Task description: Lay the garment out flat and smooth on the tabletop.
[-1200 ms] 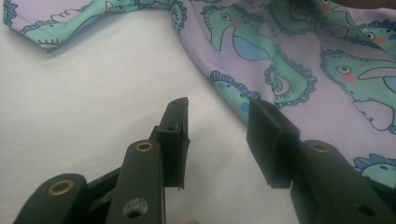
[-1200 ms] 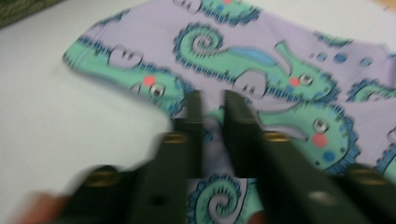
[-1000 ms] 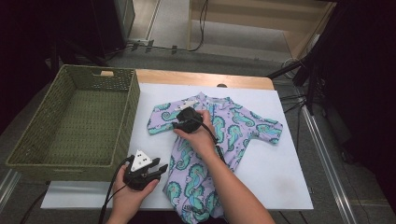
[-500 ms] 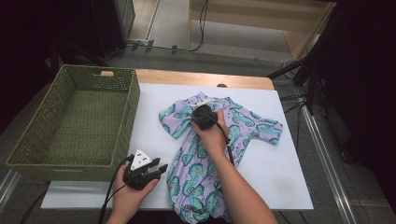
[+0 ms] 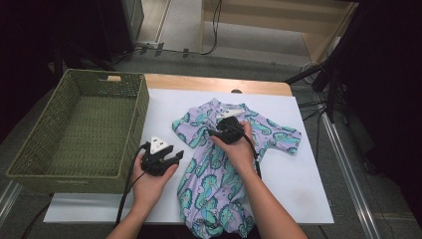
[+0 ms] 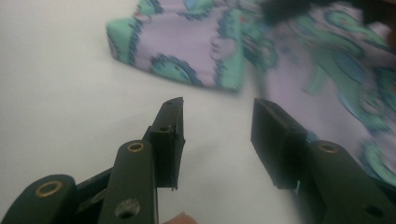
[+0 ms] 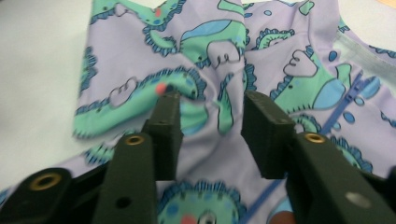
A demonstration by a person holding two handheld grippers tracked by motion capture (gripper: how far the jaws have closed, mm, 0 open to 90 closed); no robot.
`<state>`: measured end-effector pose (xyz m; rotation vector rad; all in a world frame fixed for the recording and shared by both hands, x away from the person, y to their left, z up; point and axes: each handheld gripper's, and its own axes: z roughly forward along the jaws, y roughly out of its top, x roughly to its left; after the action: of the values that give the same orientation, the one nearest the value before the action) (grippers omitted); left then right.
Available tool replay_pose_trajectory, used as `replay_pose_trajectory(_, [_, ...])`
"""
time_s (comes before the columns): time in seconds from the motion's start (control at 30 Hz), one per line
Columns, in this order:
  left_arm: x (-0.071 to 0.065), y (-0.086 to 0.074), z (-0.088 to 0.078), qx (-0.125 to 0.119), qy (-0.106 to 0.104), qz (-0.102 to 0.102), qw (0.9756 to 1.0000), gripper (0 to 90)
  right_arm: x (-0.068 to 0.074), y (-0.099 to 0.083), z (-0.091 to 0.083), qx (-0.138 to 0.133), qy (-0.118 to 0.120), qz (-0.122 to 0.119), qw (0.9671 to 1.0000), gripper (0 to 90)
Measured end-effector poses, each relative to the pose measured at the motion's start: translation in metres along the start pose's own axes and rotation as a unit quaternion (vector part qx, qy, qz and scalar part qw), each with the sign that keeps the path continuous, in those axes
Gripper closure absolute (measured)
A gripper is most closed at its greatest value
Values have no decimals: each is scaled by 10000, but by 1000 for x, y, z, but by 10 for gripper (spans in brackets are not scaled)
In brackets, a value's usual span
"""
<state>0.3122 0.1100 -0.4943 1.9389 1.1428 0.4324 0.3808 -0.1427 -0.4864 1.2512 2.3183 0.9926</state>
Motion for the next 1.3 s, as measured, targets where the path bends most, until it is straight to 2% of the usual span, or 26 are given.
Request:
replay_pose_trajectory(0.17, [15, 12, 24, 95, 233, -323, 9992, 538, -2, -19, -20, -132, 125, 70, 9998, 452])
replay_pose_trajectory(0.27, [19, 17, 34, 146, 323, -338, 9988, 538, -4, -34, -33, -225, 194, 63, 9995, 421])
replay_pose_trajectory(0.43, [24, 27, 52, 250, 485, -392, 9977, 529, -7, -60, -62, -423, 134, 61, 9990, 385])
replay_pose_trajectory(0.57, [26, 36, 66, 356, 511, -397, 9973, 536, -11, -81, -87, -518, 14, 91, 9986, 381])
replay_pose_trajectory(0.67, [23, 40, 72, 482, 685, -145, 9964, 662, -17, -96, -105, -609, -84, 256, 9978, 381])
replay_pose_trajectory(0.7, [24, 43, 74, 552, 601, -22, 9967, 732, -19, -99, -108, -635, -109, 267, 9976, 381])
replay_pose_trajectory(0.73, [25, 45, 74, 635, 526, -32, 9966, 835, -23, -104, -113, -674, -164, 322, 9971, 383])
replay_pose_trajectory(0.77, [25, 48, 72, 738, 636, 18, 9952, 853, -25, -108, -116, -708, -192, 356, 9967, 383])
replay_pose_trajectory(0.8, [26, 50, 70, 809, 948, 113, 9921, 858, -28, -112, -119, -698, -246, 397, 9965, 383])
replay_pose_trajectory(0.83, [29, 52, 66, 789, 1236, 103, 9891, 861, -31, -117, -122, -729, -307, 427, 9960, 383])
replay_pose_trajectory(0.9, [38, 55, 55, 611, 1872, 113, 9804, 861, -39, -129, -127, -747, -408, 535, 9949, 385])
replay_pose_trajectory(0.97, [41, 56, 51, 595, 2181, 213, 9739, 851, -49, -141, -131, -739, -530, 762, 9929, 388])
replay_pose_trajectory(1.0, [41, 56, 51, 579, 2225, 259, 9729, 829, -54, -146, -132, -716, -594, 907, 9915, 389])
replay_pose_trajectory(1.03, [37, 55, 52, 533, 2242, 352, 9724, 769, -60, -150, -133, -691, -678, 1004, 9902, 389])
replay_pose_trajectory(1.07, [33, 55, 52, 452, 2170, 467, 9740, 700, -64, -153, -135, -670, -764, 1079, 9890, 389])
replay_pose_trajectory(1.1, [27, 55, 51, 313, 2002, 496, 9780, 623, -69, -156, -137, -676, -800, 1137, 9880, 389])
replay_pose_trajectory(1.13, [25, 55, 50, 246, 1887, 491, 9805, 591, -74, -158, -138, -688, -824, 1210, 9868, 390])
replay_pose_trajectory(1.17, [21, 56, 49, 150, 1688, 481, 9844, 574, -78, -160, -139, -683, -833, 1252, 9863, 389])
replay_pose_trajectory(1.2, [18, 56, 48, 93, 1559, 447, 9867, 548, -83, -161, -140, -687, -836, 1314, 9854, 390])
replay_pose_trajectory(1.23, [16, 56, 48, 26, 1247, 374, 9915, 531, -86, -161, -141, -691, -849, 1347, 9848, 393])
replay_pose_trajectory(1.3, [15, 54, 49, 26, 773, 158, 9969, 528, -93, -159, -140, -705, -902, 1398, 9835, 415])
